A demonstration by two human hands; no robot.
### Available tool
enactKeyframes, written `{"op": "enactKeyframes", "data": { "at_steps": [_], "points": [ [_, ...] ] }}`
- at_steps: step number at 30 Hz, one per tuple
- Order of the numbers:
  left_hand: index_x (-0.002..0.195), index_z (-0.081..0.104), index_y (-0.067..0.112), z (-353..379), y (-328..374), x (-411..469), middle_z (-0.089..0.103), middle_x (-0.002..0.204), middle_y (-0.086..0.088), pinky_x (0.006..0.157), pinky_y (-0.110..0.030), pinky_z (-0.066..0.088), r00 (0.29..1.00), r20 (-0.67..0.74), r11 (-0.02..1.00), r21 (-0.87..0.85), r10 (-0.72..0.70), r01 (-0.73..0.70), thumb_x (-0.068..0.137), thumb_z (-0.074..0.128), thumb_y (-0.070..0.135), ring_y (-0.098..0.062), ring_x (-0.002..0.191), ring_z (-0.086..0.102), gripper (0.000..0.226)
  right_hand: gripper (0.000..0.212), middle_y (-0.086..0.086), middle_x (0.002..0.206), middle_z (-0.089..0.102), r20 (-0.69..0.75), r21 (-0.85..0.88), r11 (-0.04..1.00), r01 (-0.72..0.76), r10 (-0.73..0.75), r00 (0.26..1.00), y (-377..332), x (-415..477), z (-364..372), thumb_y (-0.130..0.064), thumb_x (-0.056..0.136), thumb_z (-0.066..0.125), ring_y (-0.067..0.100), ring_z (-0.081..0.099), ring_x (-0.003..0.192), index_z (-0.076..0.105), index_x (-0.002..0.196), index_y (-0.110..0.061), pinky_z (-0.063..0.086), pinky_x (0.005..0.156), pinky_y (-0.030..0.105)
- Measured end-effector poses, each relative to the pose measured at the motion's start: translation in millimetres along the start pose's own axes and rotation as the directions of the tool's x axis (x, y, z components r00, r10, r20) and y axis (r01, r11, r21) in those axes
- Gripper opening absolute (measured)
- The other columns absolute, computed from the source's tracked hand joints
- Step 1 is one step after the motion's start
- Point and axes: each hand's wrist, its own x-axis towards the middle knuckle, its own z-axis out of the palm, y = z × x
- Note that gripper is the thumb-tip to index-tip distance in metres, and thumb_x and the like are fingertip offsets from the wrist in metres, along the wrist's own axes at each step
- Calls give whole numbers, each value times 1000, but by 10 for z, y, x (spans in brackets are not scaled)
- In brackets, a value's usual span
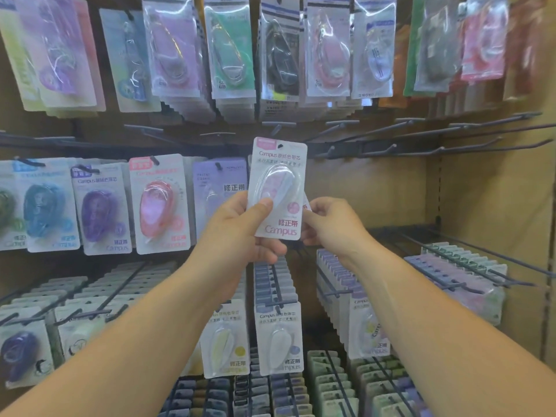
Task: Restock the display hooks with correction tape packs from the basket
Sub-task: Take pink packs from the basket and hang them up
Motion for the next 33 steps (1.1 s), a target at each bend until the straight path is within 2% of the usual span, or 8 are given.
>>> {"op": "enactKeyframes", "data": {
  "at_steps": [2, 8, 12, 16, 21, 27, 30, 33],
  "points": [
    [125, 64, 24, 30, -12, -8, 79, 96, -8, 57, -31, 55, 1000, -13, 1000, -13, 7, -8, 109, 54, 32, -23, 62, 68, 20, 16, 10, 87, 77, 11, 9, 1000, -9, 9, 1000, 3, -5, 3, -24, 103, 62, 9, 70, 61, 71, 99, -11, 58, 58, 21],
    [126, 63, 21, 30, -41, -45, 78, 80, 1, 51, -29, 53, 995, -101, 1000, 18, 6, -4, 110, 53, 31, -20, 56, 67, 21, 14, 10, 87, 78, 42, 31, 999, -31, 30, 999, -14, -14, 6, -20, 103, 61, 20, 75, 73, 72, 100, -13, 60, 63, 24],
    [122, 63, 21, 145, -63, -4, 75, 85, -4, 51, -31, 53, 989, -132, 997, 33, -71, 76, 110, 53, 34, -20, 54, 67, 20, 15, 9, 87, 79, 60, 66, 997, -42, 38, 997, -10, -9, -20, -21, 103, 62, 16, 74, 71, 73, 101, -12, 58, 61, 23],
    [115, 62, 15, 358, -193, 47, 67, 88, -12, 54, -32, 55, 972, -117, 978, 3, -205, 207, 112, 46, 41, -20, 53, 66, 31, 19, 2, 88, 80, 118, 85, 994, -69, 58, 991, -11, -18, -74, -29, 101, 65, 19, 75, 81, 76, 102, -13, 63, 70, 29],
    [106, 59, 16, 462, -239, 271, 66, 90, -11, 53, -32, 55, 937, -228, 963, -31, -266, 266, 112, 44, 45, -22, 61, 67, 33, 21, 3, 92, 80, 169, 79, 992, -101, 87, 982, -21, -6, -117, -23, 104, 58, 17, 73, 78, 77, 105, -14, 59, 65, 23],
    [131, 58, 8, 520, -245, 232, 66, 103, -12, 58, -34, 57, 903, -292, 949, -102, -316, 299, 112, 44, 43, -25, 75, 72, 41, 28, 2, 93, 79, 150, 24, 992, -123, 118, 982, -45, -79, -150, -11, 106, 45, 11, 75, 70, 70, 116, -18, 62, 68, 26],
    [143, 51, 9, 540, -194, 66, 65, 113, -13, 68, -38, 64, 899, -239, 925, -199, -366, 324, 112, 47, 36, -31, 87, 75, 41, 31, 3, 100, 77, 109, -22, 995, -99, 101, 989, -75, -206, -225, -9, 105, 44, 14, 76, 76, 63, 129, -16, 60, 68, 26],
    [154, 42, 11, 540, -68, -181, 61, 138, -17, 88, -47, 63, 897, -193, 899, -278, -398, 339, 112, 48, 28, -36, 99, 74, 46, 30, 1, 103, 74, 66, -92, 994, -54, 61, 996, -142, -434, -369, -11, 106, 46, 15, 75, 78, 63, 130, -18, 59, 67, 24]
  ]
}}
